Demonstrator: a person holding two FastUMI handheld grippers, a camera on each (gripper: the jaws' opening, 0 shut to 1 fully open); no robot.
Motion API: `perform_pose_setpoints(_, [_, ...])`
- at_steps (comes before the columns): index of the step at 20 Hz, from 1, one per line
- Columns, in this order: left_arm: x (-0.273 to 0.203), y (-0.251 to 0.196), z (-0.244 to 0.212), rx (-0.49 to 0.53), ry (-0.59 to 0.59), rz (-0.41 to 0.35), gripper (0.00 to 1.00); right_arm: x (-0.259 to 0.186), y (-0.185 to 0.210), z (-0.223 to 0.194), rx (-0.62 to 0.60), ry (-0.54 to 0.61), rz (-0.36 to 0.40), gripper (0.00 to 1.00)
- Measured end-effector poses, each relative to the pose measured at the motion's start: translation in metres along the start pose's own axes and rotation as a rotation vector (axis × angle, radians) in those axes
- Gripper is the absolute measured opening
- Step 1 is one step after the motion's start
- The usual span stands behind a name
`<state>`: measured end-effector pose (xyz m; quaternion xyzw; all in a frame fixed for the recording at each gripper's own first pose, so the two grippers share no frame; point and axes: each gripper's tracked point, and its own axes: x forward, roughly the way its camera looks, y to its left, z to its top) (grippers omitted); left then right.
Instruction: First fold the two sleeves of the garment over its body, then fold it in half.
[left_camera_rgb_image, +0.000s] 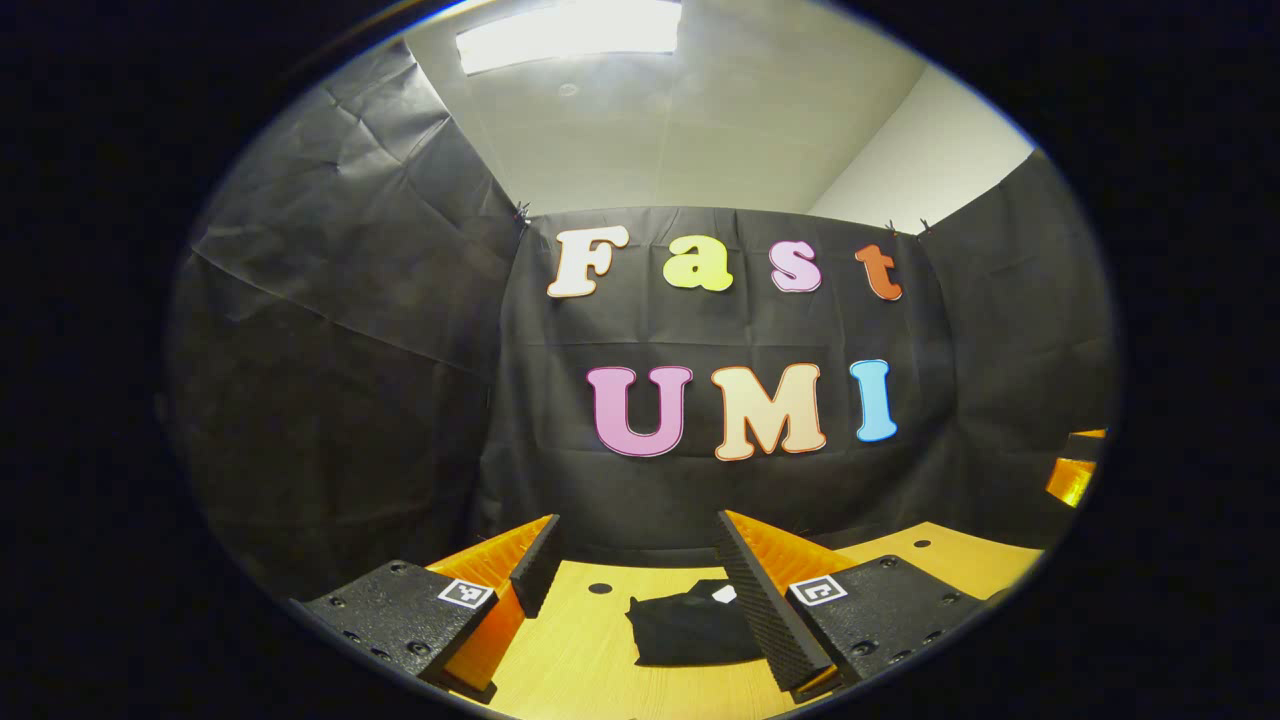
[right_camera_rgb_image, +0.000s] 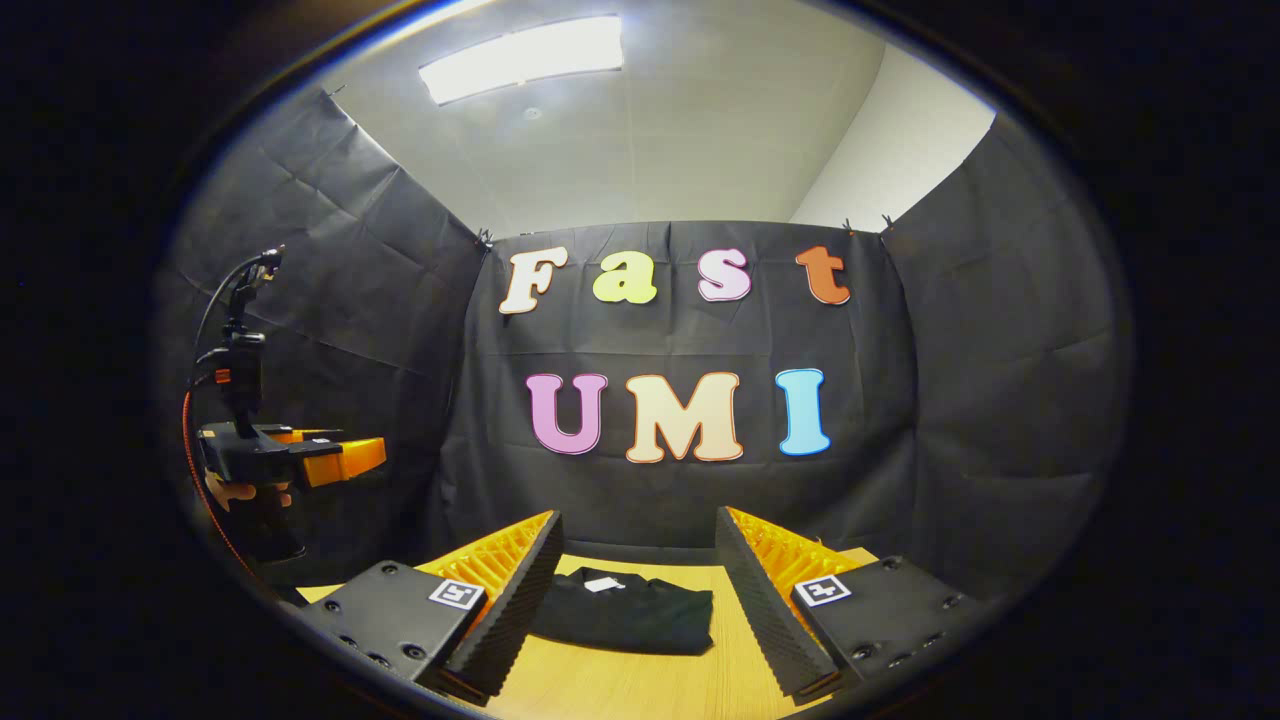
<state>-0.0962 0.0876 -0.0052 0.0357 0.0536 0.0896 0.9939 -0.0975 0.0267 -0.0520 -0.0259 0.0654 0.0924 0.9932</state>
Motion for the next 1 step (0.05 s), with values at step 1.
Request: perform_pose_setpoints(1, [0.0001, -0.0027, 0.0030, 0.000, -0.007, -0.002, 0.92, -0.0012, -0.0029, 0.0001, 0.001, -0.001, -0.003, 0.96])
